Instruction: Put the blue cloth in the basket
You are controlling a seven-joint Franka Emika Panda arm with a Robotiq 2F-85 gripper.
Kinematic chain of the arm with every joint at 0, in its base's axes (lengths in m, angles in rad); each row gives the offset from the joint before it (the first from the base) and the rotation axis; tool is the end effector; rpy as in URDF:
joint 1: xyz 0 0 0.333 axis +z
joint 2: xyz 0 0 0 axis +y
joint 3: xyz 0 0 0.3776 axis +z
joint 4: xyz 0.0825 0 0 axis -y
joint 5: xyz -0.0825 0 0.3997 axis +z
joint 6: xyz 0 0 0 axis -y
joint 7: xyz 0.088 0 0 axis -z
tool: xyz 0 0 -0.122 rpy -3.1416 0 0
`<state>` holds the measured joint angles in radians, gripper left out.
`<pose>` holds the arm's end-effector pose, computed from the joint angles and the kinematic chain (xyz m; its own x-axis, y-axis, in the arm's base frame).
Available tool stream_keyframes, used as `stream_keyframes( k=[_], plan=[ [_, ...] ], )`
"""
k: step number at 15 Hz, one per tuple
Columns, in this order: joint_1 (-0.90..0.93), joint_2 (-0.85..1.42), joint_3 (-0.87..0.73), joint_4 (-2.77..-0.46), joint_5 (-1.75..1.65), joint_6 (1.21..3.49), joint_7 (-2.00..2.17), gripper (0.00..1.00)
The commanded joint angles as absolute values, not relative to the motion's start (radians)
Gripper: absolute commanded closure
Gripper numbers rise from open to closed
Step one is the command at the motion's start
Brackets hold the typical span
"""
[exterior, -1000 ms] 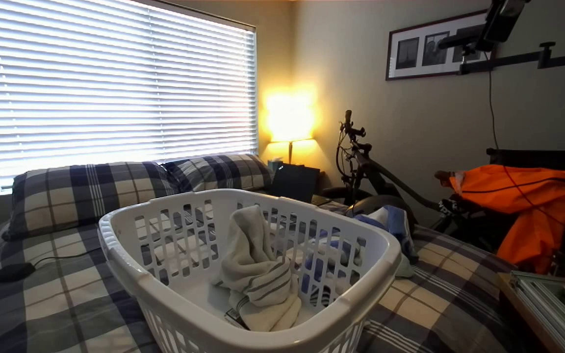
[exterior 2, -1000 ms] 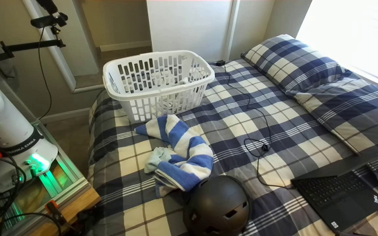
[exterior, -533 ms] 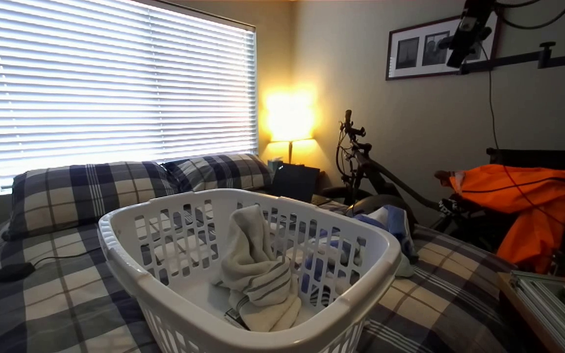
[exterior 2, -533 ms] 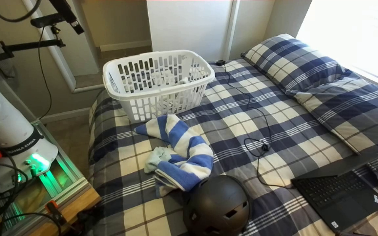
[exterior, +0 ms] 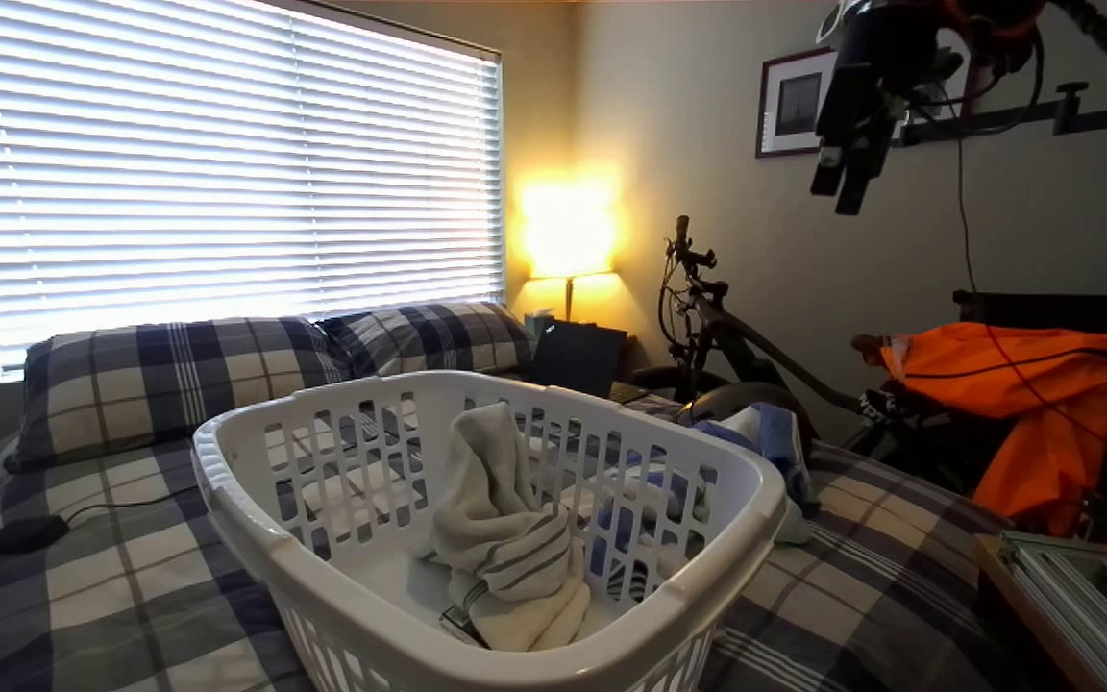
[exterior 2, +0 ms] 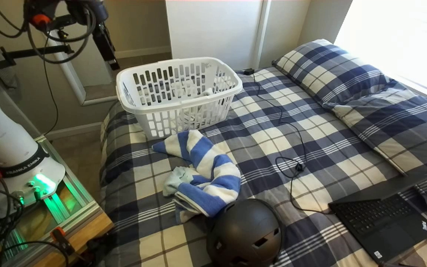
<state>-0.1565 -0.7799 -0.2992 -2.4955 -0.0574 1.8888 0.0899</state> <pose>0.2725 -0.1648 0.5653 0.8808 -0.4537 0.1357 -0.4315 -0.8870 -0.1644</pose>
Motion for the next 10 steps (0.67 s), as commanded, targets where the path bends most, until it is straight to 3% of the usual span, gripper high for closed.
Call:
stream_keyframes(
  k=[1,10],
  plan=[
    [-0.237,-0.656,-0.305,-2.488,-0.046,1.947,0.093,0.0],
    [-0.358,-0.466,-0.339,-2.573,-0.056,2.209,0.094,0.0]
  ],
)
